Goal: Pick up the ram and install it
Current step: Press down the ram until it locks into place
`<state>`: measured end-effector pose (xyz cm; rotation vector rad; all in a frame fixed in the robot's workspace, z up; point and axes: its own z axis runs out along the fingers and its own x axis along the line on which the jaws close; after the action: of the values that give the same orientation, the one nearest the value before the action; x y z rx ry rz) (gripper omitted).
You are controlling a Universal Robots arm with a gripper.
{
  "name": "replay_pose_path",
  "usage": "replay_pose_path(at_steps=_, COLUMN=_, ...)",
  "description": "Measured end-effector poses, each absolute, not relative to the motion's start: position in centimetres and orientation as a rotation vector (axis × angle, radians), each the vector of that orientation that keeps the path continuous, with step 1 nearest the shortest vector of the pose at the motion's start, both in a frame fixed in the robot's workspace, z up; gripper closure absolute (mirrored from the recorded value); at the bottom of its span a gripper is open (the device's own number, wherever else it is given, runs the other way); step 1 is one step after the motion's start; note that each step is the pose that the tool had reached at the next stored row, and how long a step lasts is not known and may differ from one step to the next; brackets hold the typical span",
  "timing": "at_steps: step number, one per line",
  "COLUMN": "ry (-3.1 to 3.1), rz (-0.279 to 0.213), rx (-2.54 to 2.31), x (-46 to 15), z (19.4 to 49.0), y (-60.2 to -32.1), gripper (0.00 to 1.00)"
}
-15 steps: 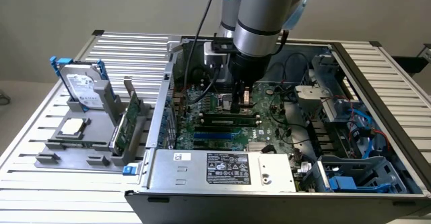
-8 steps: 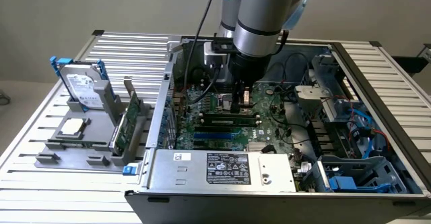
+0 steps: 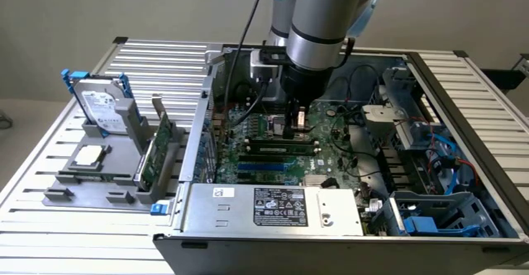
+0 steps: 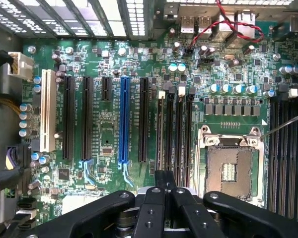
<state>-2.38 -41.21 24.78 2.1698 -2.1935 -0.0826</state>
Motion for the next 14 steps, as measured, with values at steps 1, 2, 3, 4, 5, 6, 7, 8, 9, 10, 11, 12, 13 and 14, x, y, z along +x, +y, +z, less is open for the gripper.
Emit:
replay_pose_path(at_steps=1, ry=-2.211, rz=-0.083, rx=2.153, x=-2.38, z=24.78, y=-41.21, gripper=0.89)
replay_pose_path(at_steps=2, ry=-2.229, rz=-0.084, rx=2.135, x=-2.38, z=24.78, y=-41.21, gripper=0.89)
replay_pose_path(at_steps=3, ry=-2.246, rz=-0.085, rx=2.118, x=-2.38, z=24.78, y=-41.21, gripper=0.89)
replay_pose_path(at_steps=4, ry=-2.261, rz=-0.085, rx=2.102, x=-2.38, z=24.78, y=-41.21, gripper=0.89)
replay_pose_path(at_steps=5, ry=-2.276, rz=-0.086, rx=2.086, x=-2.38, z=24.78, y=-41.21, gripper=0.89)
replay_pose_path(at_steps=6, ry=-2.291, rz=-0.086, rx=2.071, x=-2.38, z=24.78, y=-41.21, gripper=0.89)
replay_pose_path(at_steps=7, ry=-2.305, rz=-0.087, rx=2.055, x=-2.38, z=24.78, y=-41.21, gripper=0.89)
replay_pose_path(at_steps=8, ry=-2.32, rz=-0.088, rx=2.039, x=-2.38, z=24.78, y=-41.21, gripper=0.89)
replay_pose_path(at_steps=9, ry=-2.336, rz=-0.088, rx=2.021, x=-2.38, z=24.78, y=-41.21, gripper=0.89)
replay_pose_path(at_steps=10, ry=-2.351, rz=-0.089, rx=2.004, x=-2.38, z=24.78, y=-41.21, gripper=0.89)
replay_pose_path(at_steps=11, ry=-2.365, rz=-0.089, rx=1.988, x=-2.38, z=24.78, y=-41.21, gripper=0.89)
replay_pose_path(at_steps=12, ry=-2.381, rz=-0.09, rx=1.971, x=-2.38, z=24.78, y=-41.21, gripper=0.89)
replay_pose_path(at_steps=13, ry=-2.395, rz=-0.09, rx=1.954, x=-2.38, z=24.78, y=-41.21, gripper=0.89)
replay_pose_path(at_steps=14, ry=-2.409, rz=-0.091, rx=1.937, x=-2.38, z=24.78, y=-41.21, gripper=0.89)
